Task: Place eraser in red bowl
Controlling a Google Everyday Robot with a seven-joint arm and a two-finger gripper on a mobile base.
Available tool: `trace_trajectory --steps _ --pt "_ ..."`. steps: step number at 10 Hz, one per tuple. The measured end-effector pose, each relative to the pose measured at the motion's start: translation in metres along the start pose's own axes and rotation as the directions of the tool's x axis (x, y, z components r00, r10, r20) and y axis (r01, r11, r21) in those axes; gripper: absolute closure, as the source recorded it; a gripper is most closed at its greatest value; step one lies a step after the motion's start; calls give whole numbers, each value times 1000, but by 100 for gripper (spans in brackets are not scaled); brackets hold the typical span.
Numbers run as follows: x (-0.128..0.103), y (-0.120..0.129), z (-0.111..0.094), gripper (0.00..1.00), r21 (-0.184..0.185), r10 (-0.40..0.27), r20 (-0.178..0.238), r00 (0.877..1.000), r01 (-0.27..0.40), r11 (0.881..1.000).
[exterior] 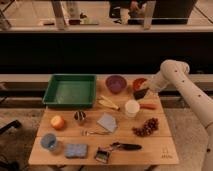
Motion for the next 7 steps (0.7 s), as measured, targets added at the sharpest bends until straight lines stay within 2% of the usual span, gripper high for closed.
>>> trace_trajectory --steps 2,3,6,7 --pt "6 -5 5 95 6 -1 -5 1000 1 1000" --pt "6 -7 3 95 23 -3 -13 1000 3 1000" --pt "6 -12 -9 95 111 -8 -26 1000 11 994" --pt "8 -14 -11 95 127 -11 -30 999 14 992"
